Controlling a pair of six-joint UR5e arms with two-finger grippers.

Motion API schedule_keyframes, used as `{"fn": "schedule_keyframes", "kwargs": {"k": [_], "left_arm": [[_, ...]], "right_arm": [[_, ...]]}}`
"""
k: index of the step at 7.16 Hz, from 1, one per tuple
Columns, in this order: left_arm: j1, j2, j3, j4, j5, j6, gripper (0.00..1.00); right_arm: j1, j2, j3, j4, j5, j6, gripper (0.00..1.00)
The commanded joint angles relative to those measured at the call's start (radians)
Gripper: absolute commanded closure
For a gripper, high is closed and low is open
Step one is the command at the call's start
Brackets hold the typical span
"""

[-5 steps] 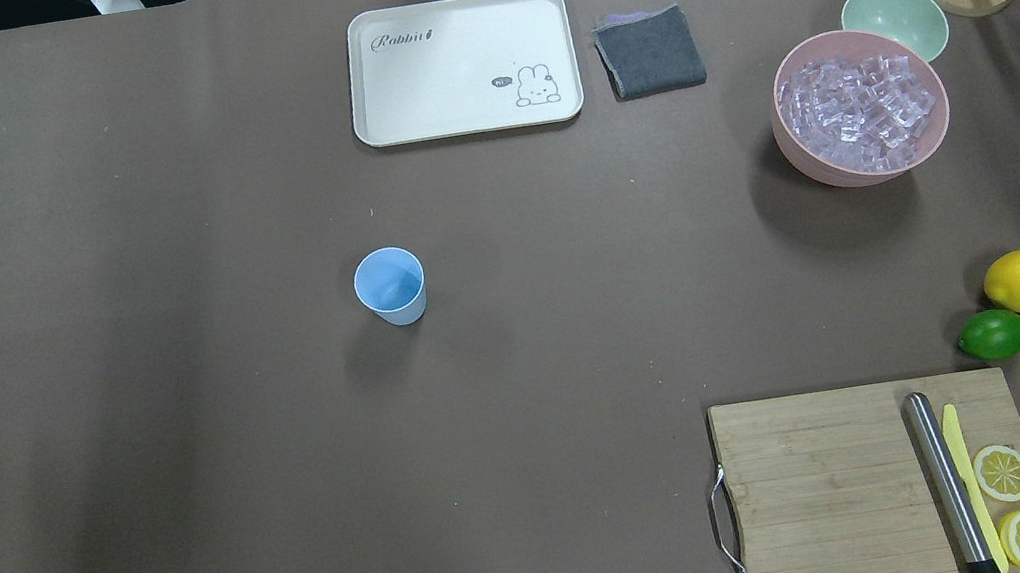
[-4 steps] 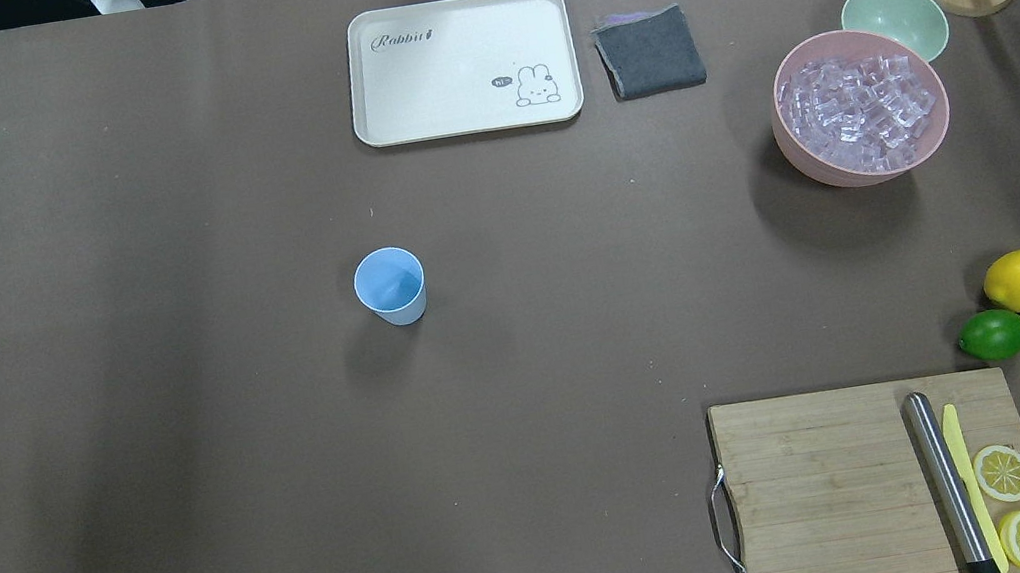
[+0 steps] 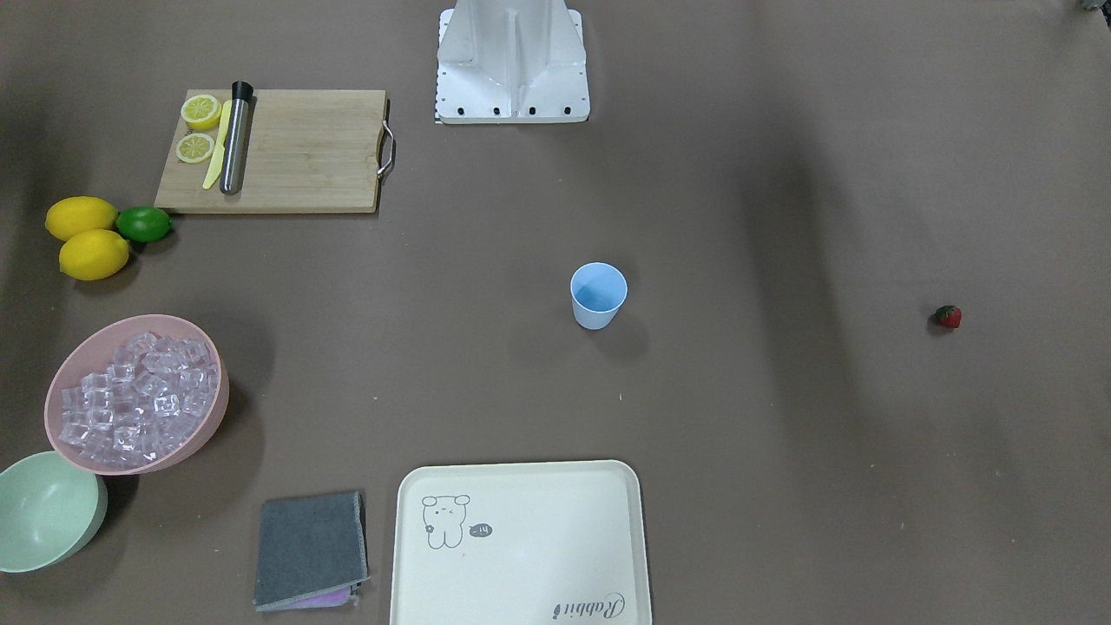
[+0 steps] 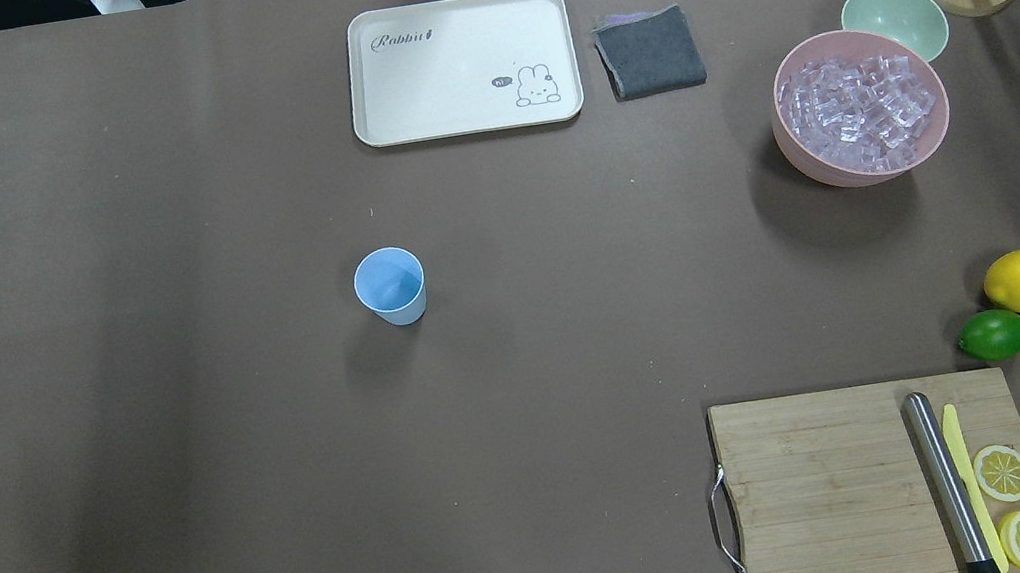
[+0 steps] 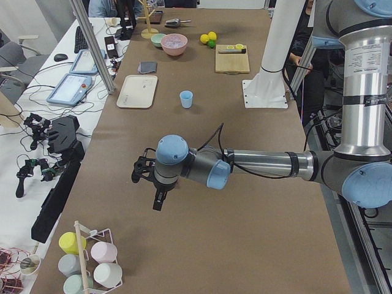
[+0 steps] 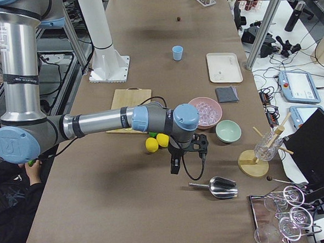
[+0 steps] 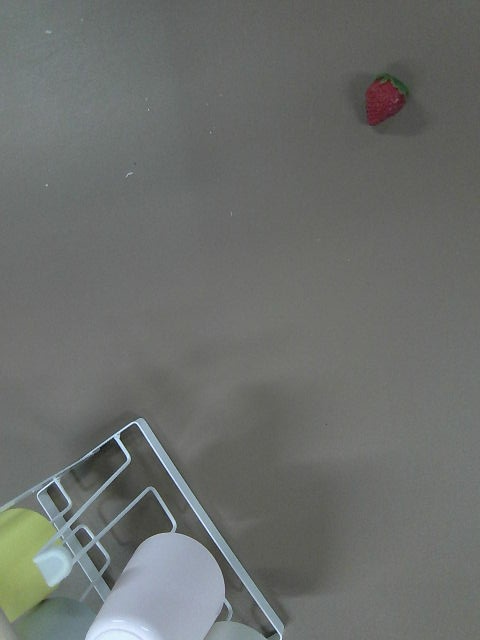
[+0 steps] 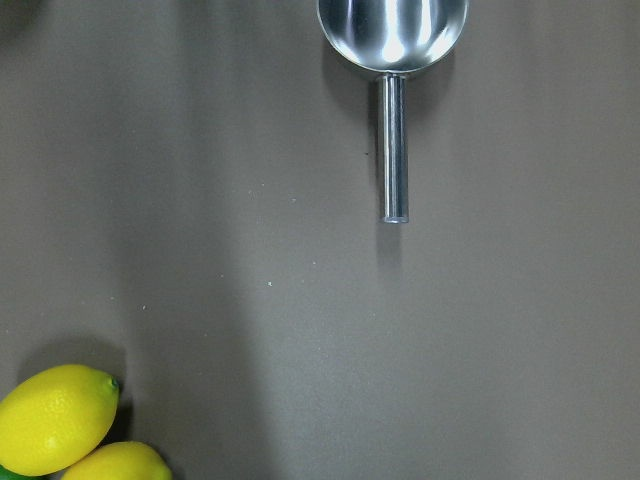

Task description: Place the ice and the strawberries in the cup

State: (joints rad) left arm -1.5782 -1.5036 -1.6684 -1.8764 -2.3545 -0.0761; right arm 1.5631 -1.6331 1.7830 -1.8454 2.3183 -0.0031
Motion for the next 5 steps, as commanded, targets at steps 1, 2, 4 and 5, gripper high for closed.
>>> {"fn": "schedule_keyframes", "kwargs": {"k": [1,2,4,5], "left_arm": [[0.001,0.000,0.001,-0.001,0.000,0.001,0.02],[0.000,0.000,0.001,-0.001,0.000,-0.001,0.02],[0.001,0.002,0.003,0.000,0.000,-0.002,0.02],[0.000,0.002,0.004,0.000,0.000,-0.002,0.02]], "right_arm": [[0.000,-0.001,0.007,0.000,0.022,0.000,0.00],[0.002,-0.001,0.009,0.002,0.032,-0.008,0.00],[0.002,-0.007,0.019,0.002,0.021,-0.005,0.00],[0.000,-0.007,0.022,0.002,0.023,-0.005,0.00]]}}
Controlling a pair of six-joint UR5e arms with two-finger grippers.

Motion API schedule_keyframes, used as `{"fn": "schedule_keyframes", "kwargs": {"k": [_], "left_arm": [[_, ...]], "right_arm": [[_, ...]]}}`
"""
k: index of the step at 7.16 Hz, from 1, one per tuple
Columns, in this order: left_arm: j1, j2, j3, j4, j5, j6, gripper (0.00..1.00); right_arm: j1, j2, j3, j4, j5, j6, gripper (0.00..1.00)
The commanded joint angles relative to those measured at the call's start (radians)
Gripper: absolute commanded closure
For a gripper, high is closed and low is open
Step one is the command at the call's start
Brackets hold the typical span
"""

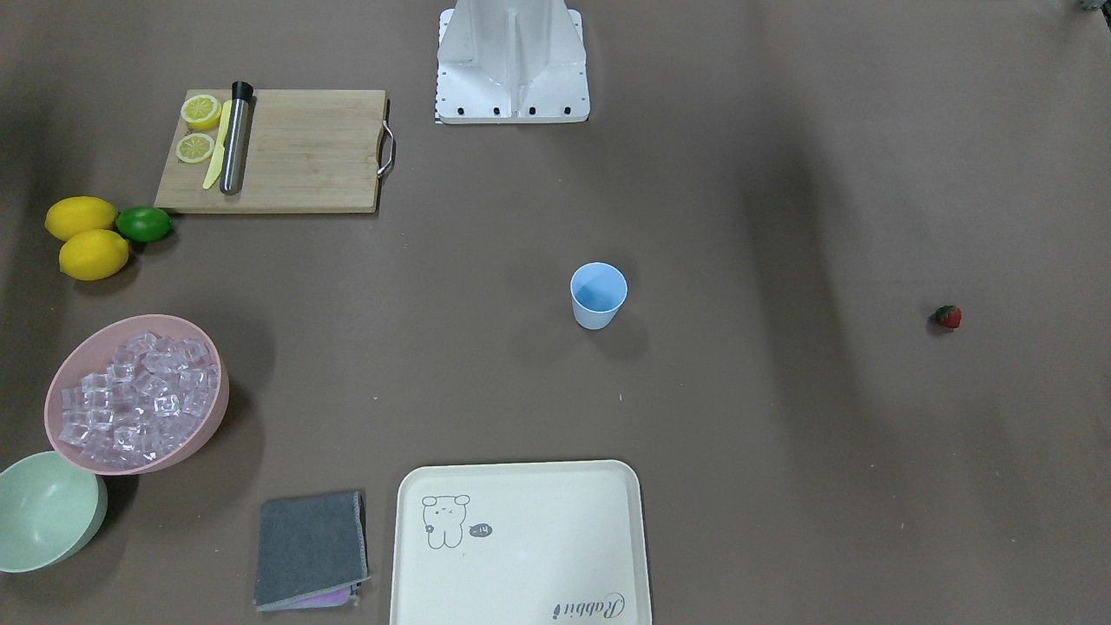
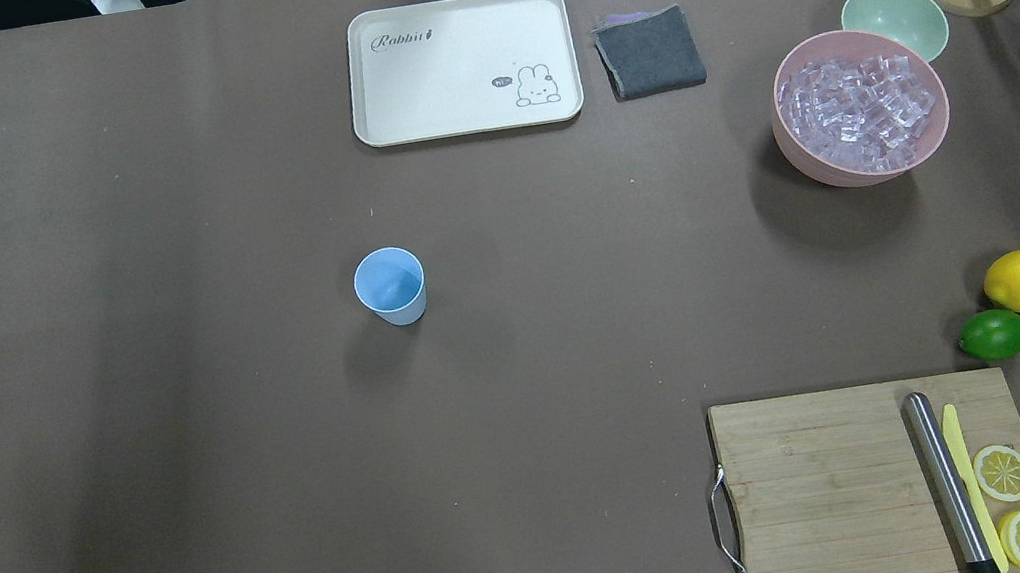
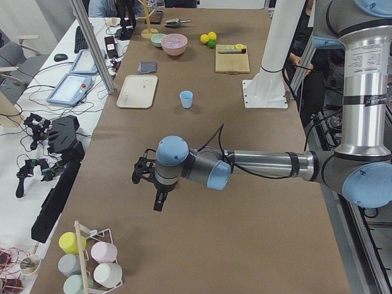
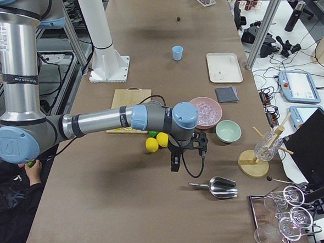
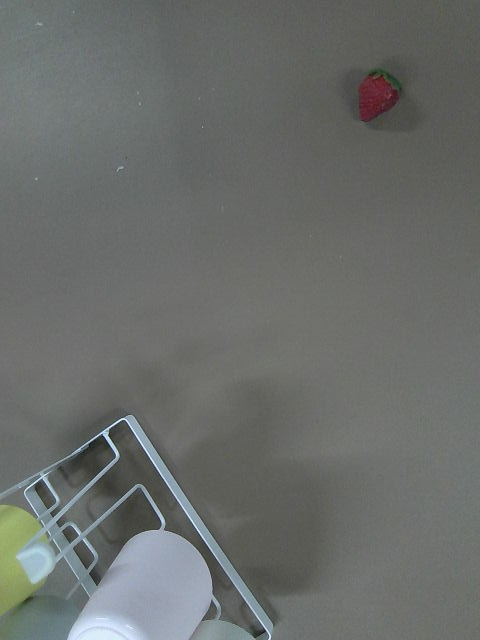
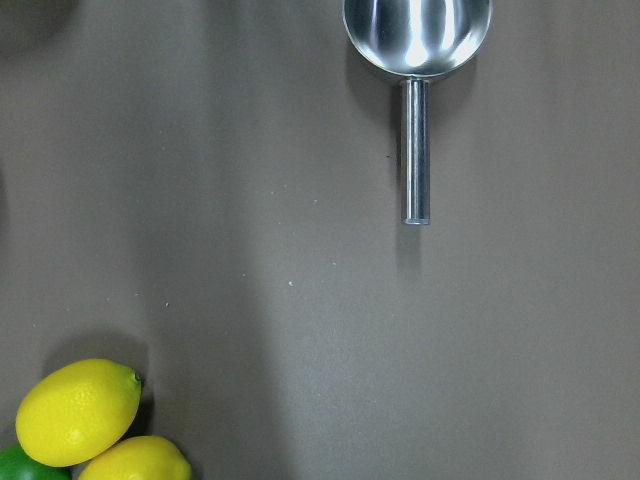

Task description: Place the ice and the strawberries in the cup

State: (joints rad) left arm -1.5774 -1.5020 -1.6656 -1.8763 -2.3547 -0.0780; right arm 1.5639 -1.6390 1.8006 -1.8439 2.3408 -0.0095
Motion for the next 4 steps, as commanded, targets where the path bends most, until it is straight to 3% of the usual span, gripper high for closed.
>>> {"fn": "schedule_keyframes", "kwargs": {"k": [1,4], "left_arm": [[-0.001,0.002,0.001,0.000,0.000,0.000,0.02],[0.000,-0.001,0.003,0.000,0.000,0.000,0.02]], "right_arm": [[-0.001,-0.002,0.005,0.000,-0.001,-0.001,0.00],[-0.001,0.005,0.003,-0.001,-0.008,0.008,0.00]]}}
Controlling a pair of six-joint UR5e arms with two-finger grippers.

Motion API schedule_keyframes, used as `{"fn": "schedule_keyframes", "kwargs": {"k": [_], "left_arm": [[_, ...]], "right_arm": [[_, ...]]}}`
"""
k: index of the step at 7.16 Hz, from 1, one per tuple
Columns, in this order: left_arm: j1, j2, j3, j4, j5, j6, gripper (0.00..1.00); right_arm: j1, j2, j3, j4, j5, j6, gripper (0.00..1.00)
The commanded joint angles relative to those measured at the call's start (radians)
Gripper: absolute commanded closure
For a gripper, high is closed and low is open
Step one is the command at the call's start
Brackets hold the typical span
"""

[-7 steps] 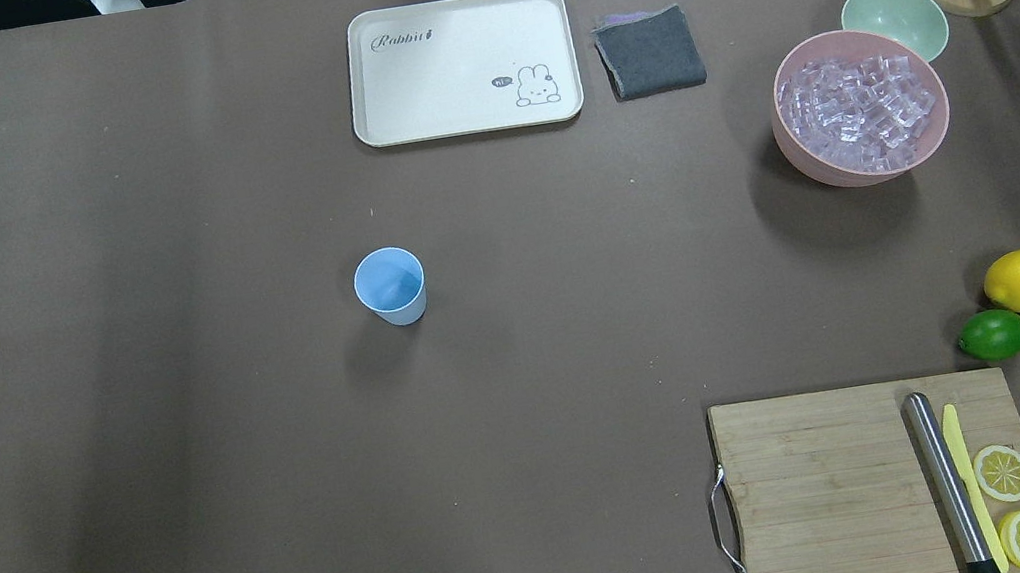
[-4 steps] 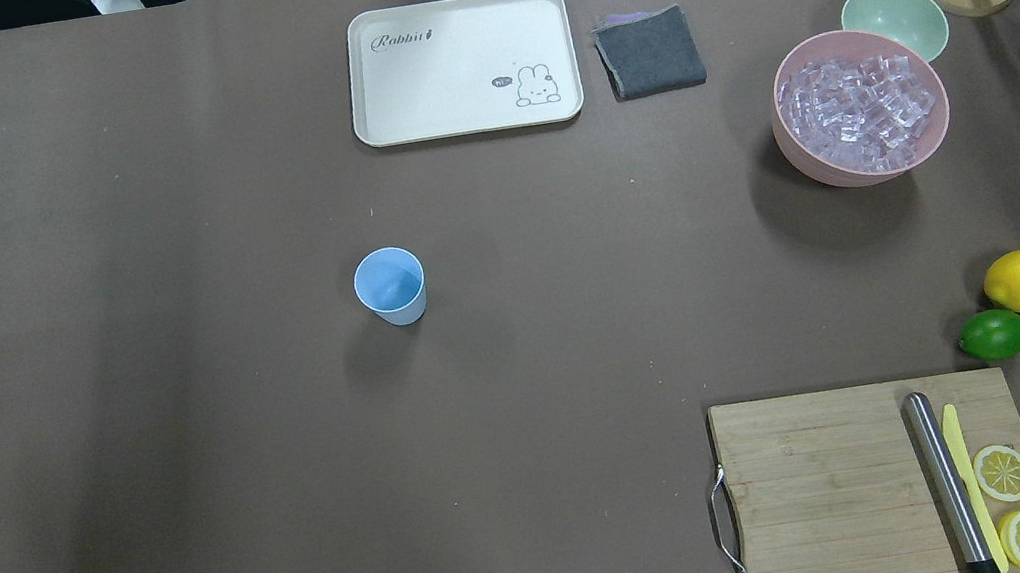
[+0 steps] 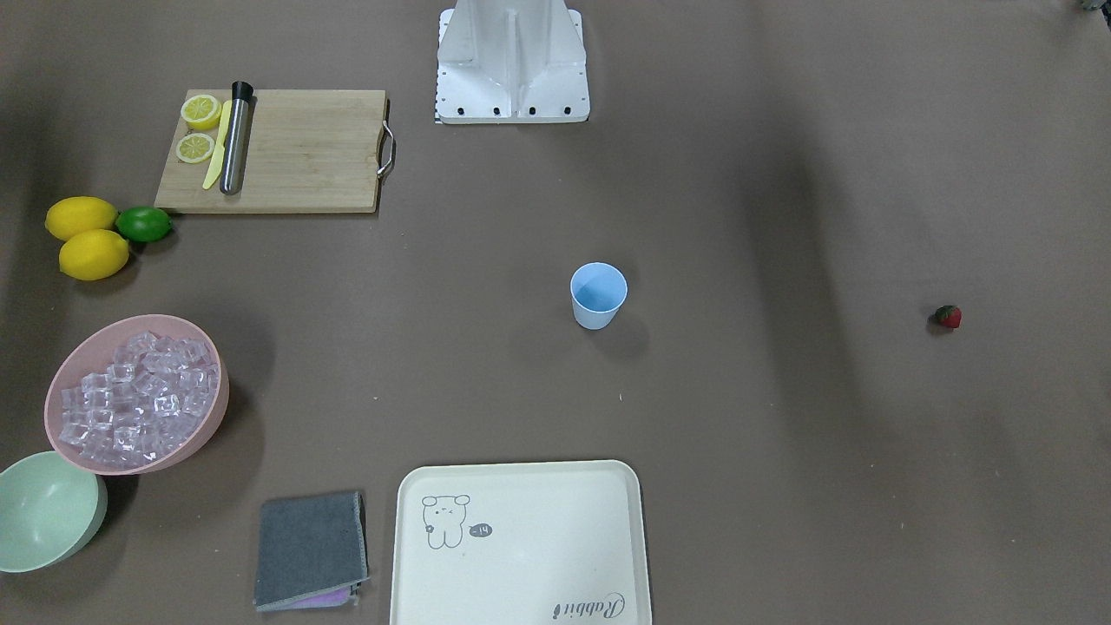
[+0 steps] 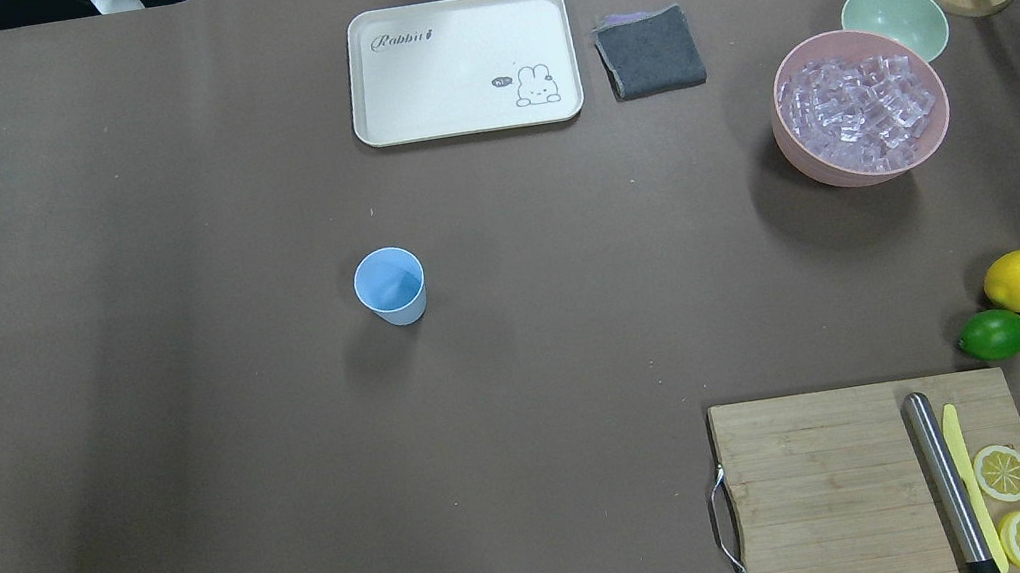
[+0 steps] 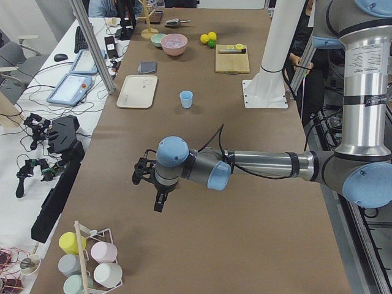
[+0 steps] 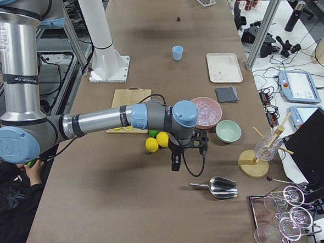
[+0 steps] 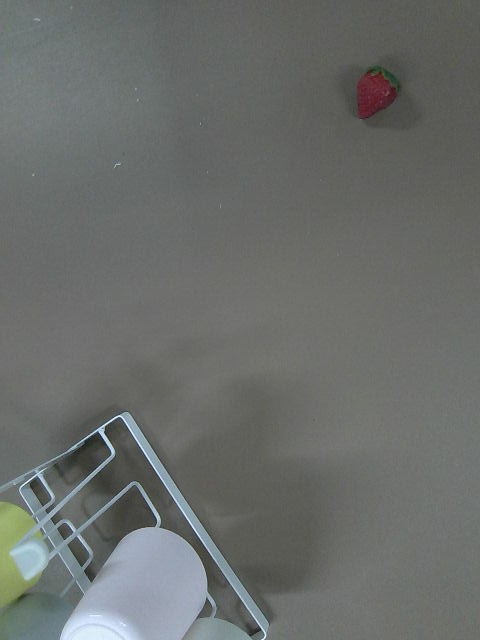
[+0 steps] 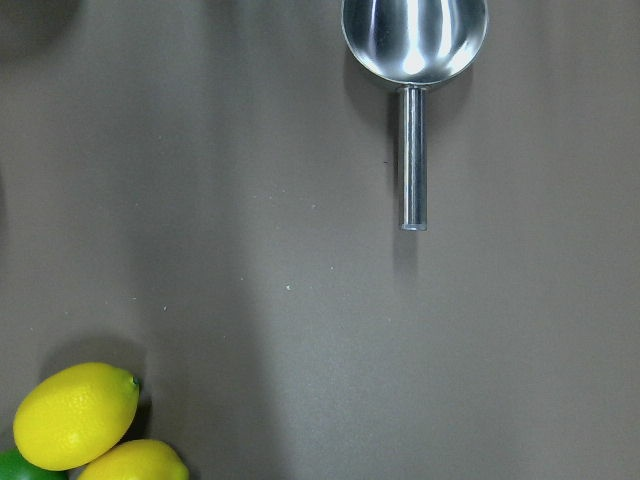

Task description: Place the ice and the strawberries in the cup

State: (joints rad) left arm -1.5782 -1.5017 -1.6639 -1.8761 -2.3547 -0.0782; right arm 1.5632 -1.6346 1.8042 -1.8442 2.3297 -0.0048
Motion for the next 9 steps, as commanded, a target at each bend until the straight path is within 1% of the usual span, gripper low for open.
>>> {"fn": "schedule_keyframes", "kwargs": {"k": [1,3,4,6,8,9], "left_arm": [[0.001,-0.002,0.001,0.000,0.000,0.000,0.02],[0.001,0.000,0.003,0.000,0.000,0.000,0.02],[0.001,0.000,0.003,0.000,0.000,0.000,0.02],[0.000,0.000,0.003,0.000,0.000,0.000,0.02],[0.000,0.001,0.001,0.000,0.000,0.002,0.02],[0.000,0.000,0.001,0.000,0.000,0.000,0.02]], "right_arm": [[0.000,0.002,-0.002,-0.001,0.002,0.003,0.00],[0.000,0.002,0.000,-0.001,0.005,0.008,0.00],[0.000,0.004,0.001,0.000,0.011,0.049,0.00],[0.000,0.027,0.003,0.000,0.017,0.049,0.00],[-0.002,0.013,0.026,0.000,-0.001,0.054,0.00],[0.000,0.021,0.023,0.000,-0.006,0.057,0.00]]}}
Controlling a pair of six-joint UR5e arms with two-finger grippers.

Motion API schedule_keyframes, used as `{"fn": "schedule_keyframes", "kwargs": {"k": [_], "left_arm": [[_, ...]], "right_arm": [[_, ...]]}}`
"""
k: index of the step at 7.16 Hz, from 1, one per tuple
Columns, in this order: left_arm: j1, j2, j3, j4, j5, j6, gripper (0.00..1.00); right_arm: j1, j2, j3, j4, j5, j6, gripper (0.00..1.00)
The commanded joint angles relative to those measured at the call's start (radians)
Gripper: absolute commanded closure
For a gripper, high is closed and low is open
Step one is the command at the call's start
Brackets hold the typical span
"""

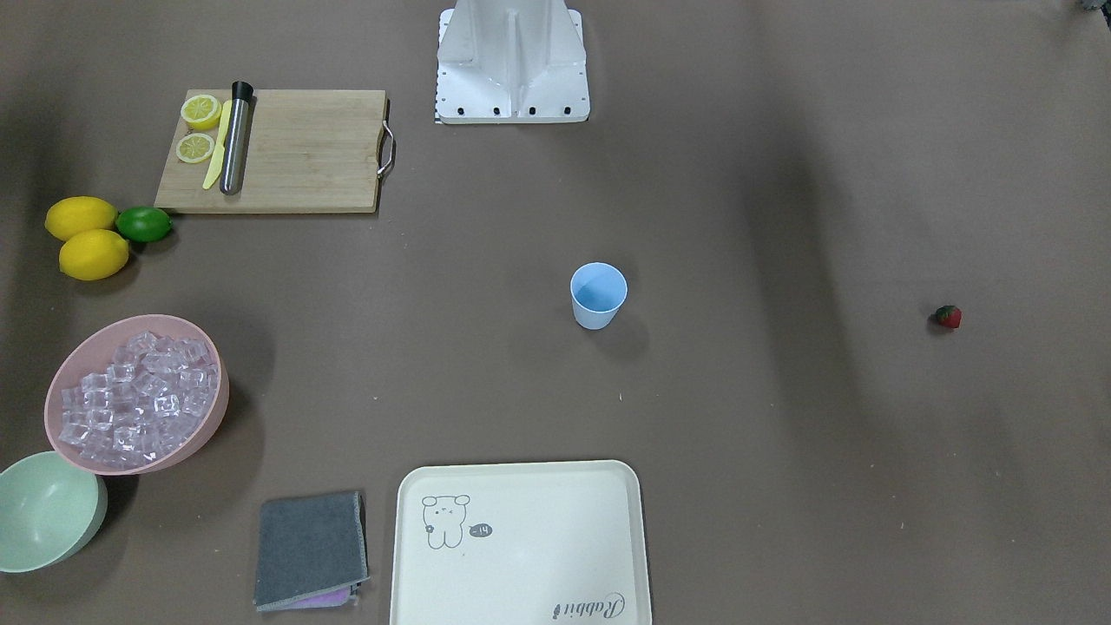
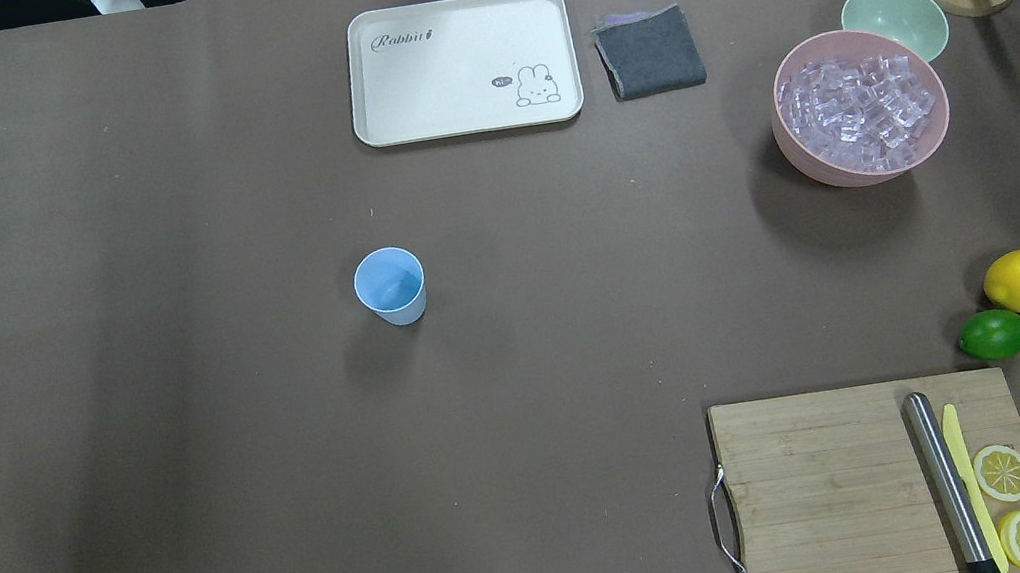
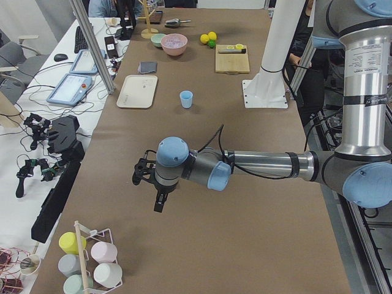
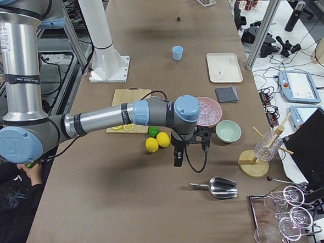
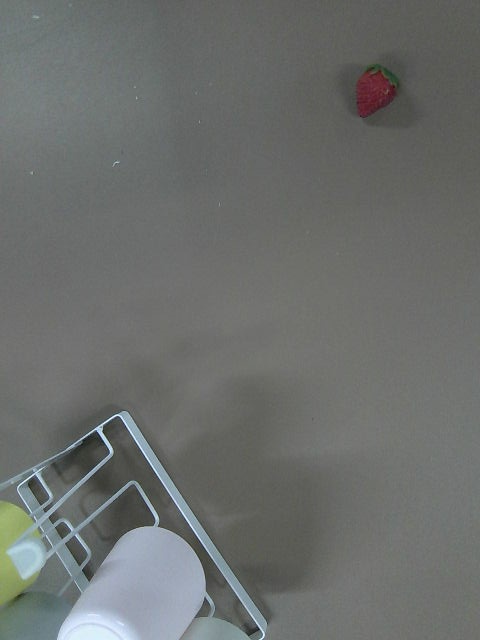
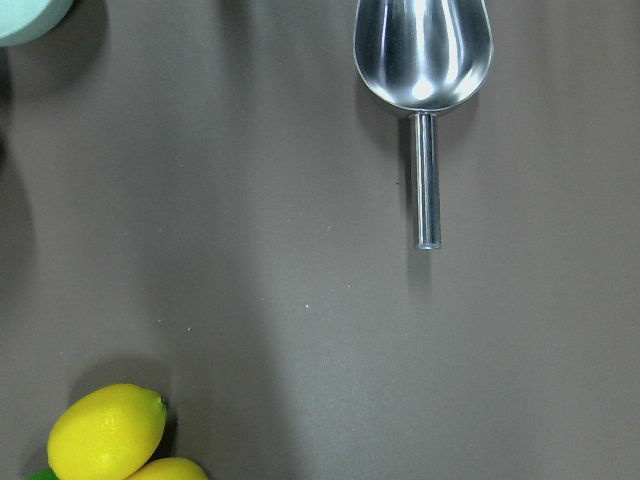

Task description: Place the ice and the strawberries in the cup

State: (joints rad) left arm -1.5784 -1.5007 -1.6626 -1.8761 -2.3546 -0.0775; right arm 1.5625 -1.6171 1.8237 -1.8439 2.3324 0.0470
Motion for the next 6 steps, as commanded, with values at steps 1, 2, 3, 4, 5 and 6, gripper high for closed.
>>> {"fn": "schedule_keyframes", "kwargs": {"k": [1,2,3,4,5,6], "left_arm": [[0.001,-0.009,0.000,0.000,0.000,-0.001,0.02],[0.001,-0.010,0.000,0.000,0.000,-0.001,0.02],[0.001,-0.010,0.000,0.000,0.000,-0.001,0.02],[0.001,-0.010,0.000,0.000,0.000,-0.001,0.02],[0.001,-0.012,0.001,0.000,0.000,-0.001,0.02],[0.001,-0.012,0.000,0.000,0.000,-0.001,0.02]], "right_arm": [[0.001,0.008,0.003,-0.001,-0.010,0.001,0.00],[0.001,0.006,0.002,-0.001,-0.007,-0.007,0.00],[0.001,0.005,0.003,0.000,-0.005,-0.009,0.00],[-0.001,0.005,0.005,0.000,-0.005,-0.012,0.00],[0.001,0.008,0.005,0.000,-0.005,-0.010,0.00],[0.001,0.019,0.008,0.000,-0.004,-0.009,0.00]]}}
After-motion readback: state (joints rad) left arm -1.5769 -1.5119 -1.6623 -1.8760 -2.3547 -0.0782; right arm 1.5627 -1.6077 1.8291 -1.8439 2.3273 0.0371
